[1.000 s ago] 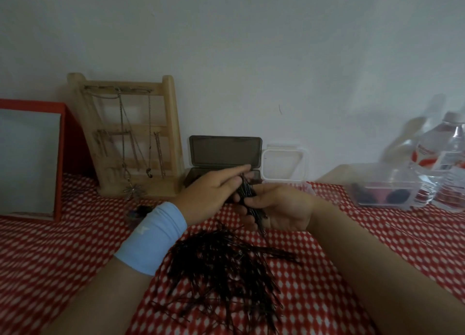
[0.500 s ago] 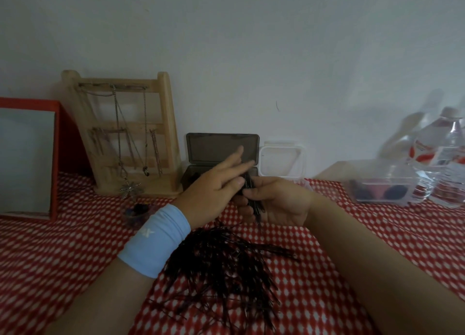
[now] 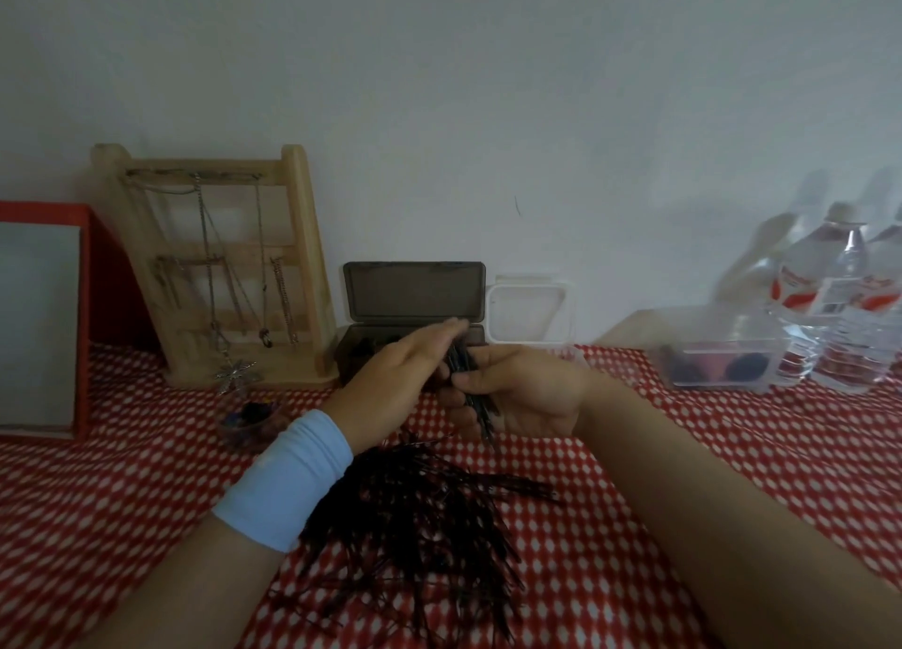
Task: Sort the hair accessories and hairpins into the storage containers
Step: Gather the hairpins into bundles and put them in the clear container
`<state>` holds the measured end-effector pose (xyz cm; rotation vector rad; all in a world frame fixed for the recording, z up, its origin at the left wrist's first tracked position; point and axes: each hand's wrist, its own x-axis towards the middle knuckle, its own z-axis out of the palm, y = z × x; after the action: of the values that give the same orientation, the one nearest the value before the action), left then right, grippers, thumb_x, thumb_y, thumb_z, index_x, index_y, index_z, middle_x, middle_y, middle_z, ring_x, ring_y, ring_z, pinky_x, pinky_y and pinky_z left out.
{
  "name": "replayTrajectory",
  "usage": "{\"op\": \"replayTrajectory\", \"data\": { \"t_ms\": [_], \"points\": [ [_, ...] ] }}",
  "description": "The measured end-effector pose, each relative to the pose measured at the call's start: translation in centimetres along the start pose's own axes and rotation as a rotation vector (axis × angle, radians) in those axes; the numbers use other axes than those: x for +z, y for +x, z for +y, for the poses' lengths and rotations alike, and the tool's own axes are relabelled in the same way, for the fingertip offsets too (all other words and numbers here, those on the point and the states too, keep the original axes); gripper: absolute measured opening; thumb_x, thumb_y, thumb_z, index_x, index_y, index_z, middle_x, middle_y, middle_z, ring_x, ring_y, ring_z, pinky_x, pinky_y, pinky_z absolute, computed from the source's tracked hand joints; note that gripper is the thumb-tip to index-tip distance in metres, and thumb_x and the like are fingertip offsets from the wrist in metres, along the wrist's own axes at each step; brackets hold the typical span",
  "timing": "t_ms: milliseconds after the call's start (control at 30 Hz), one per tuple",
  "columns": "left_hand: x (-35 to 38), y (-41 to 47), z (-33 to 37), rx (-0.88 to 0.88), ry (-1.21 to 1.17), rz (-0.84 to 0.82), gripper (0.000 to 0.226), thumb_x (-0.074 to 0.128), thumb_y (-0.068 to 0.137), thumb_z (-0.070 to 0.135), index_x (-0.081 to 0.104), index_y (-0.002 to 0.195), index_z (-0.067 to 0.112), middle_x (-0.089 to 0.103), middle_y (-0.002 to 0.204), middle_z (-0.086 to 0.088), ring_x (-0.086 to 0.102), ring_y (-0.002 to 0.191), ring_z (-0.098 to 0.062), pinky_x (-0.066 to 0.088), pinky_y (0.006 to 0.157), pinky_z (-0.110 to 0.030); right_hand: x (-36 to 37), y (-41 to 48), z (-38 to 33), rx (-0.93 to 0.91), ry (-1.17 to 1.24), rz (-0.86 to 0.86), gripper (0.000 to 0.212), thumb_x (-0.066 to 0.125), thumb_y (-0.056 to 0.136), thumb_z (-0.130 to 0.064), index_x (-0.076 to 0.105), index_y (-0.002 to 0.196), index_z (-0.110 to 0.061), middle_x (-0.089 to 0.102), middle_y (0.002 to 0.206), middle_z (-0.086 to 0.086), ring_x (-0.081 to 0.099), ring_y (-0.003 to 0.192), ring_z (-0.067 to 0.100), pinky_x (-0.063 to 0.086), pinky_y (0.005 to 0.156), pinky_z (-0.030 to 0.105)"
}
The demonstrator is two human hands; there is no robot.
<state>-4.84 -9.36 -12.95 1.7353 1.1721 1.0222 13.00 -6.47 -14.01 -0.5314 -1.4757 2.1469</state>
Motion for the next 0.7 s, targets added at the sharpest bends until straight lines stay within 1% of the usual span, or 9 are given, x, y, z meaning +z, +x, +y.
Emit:
{"op": "replayTrajectory", "data": {
  "t_ms": [67, 100, 133, 200, 233, 333, 467, 567, 700],
  "points": [
    [0.8, 0.2, 0.2, -0.126, -0.465, 0.079, 0.057, 0.039, 0.093, 0.058, 0.05, 0.138, 0.027, 0.066, 0.112, 0.005, 0.064, 0.102, -0.016, 0.046, 0.102, -0.037, -0.1, 0.1, -0.4, -0.086, 0.033, 0.019, 0.012, 0.045, 0.095, -0.007, 0.056, 0.1, -0.01, 0.051, 0.08, 0.005, 0.051, 0.069, 0.016, 0.046, 0.065, 0.026],
    [1.2, 0.4, 0.2, -0.178, -0.687, 0.086, 0.063, 0.037, 0.094, 0.058, 0.047, 0.142, 0.017, 0.066, 0.113, -0.002, 0.065, 0.1, -0.019, 0.049, 0.097, -0.039, -0.1, 0.1, -0.8, -0.156, 0.063, 0.038, 0.011, 0.045, 0.095, -0.007, 0.054, 0.101, -0.011, 0.051, 0.08, 0.004, 0.05, 0.069, 0.016, 0.045, 0.065, 0.026],
    [1.4, 0.4, 0.3, -0.242, -0.84, 0.062, 0.068, 0.035, 0.097, 0.057, 0.045, 0.143, 0.008, 0.065, 0.117, -0.009, 0.064, 0.105, -0.022, 0.049, 0.095, -0.04, -0.1, 0.1, -1.1, -0.237, 0.097, 0.066, 0.011, 0.045, 0.096, -0.007, 0.054, 0.102, -0.011, 0.051, 0.08, 0.004, 0.049, 0.07, 0.016, 0.044, 0.065, 0.026],
    [1.9, 0.2, 0.3, -0.417, -1.017, -0.026, 0.074, 0.036, 0.097, 0.058, 0.043, 0.141, -0.001, 0.056, 0.131, -0.022, 0.055, 0.123, -0.032, 0.043, 0.105, -0.046, 0.0, 0.1, -1.7, -0.407, 0.131, 0.155, 0.012, 0.043, 0.097, -0.006, 0.052, 0.102, -0.012, 0.05, 0.08, 0.003, 0.048, 0.07, 0.015, 0.043, 0.066, 0.027],
    [2.2, 0.0, 0.4, -0.49, -1.098, -0.068, 0.077, 0.038, 0.096, 0.058, 0.042, 0.139, -0.006, 0.053, 0.134, -0.029, 0.052, 0.126, -0.038, 0.039, 0.109, -0.049, 0.0, 0.2, -1.9, -0.48, 0.127, 0.202, 0.012, 0.042, 0.098, -0.006, 0.051, 0.102, -0.012, 0.05, 0.079, 0.002, 0.048, 0.069, 0.015, 0.042, 0.067, 0.027],
    [2.6, -0.5, 1.3, -0.502, -1.362, -0.117, 0.077, 0.041, 0.099, 0.05, 0.036, 0.134, -0.019, 0.05, 0.129, -0.04, 0.05, 0.123, -0.047, 0.037, 0.108, -0.052, 0.0, 0.7, -1.9, -0.604, 0.062, 0.321, 0.011, 0.046, 0.094, -0.007, 0.052, 0.102, -0.012, 0.051, 0.077, 0.002, 0.049, 0.069, 0.016, 0.042, 0.068, 0.029],
    [2.0, -0.5, 1.8, -0.389, -1.543, -0.07, 0.068, 0.036, 0.103, 0.038, 0.034, 0.134, -0.022, 0.047, 0.13, -0.043, 0.044, 0.129, -0.048, 0.03, 0.112, -0.053, 0.1, 1.3, -0.6, -0.584, -0.138, 0.455, 0.016, 0.041, 0.103, -0.003, 0.054, 0.105, -0.011, 0.056, 0.077, 0.003, 0.053, 0.072, 0.02, 0.047, 0.071, 0.031],
    [1.8, -0.6, 1.7, -0.425, -1.507, -0.051, 0.068, 0.037, 0.103, 0.035, 0.029, 0.137, -0.023, 0.044, 0.132, -0.044, 0.042, 0.13, -0.049, 0.026, 0.114, -0.054, 0.1, 1.7, -0.1, -0.551, -0.2, 0.457, 0.016, 0.043, 0.103, -0.004, 0.057, 0.105, -0.011, 0.058, 0.077, 0.003, 0.055, 0.072, 0.021, 0.048, 0.075, 0.033],
    [1.8, -0.5, 1.8, -0.478, -1.423, -0.047, 0.071, 0.039, 0.102, 0.036, 0.022, 0.138, -0.023, 0.037, 0.136, -0.046, 0.039, 0.13, -0.051, 0.028, 0.108, -0.057, 0.4, 1.7, -0.2, -0.574, -0.211, 0.523, 0.019, 0.039, 0.104, 0.0, 0.055, 0.103, -0.011, 0.054, 0.074, 0.001, 0.052, 0.066, 0.016, 0.051, 0.07, 0.027]
  ]
}}
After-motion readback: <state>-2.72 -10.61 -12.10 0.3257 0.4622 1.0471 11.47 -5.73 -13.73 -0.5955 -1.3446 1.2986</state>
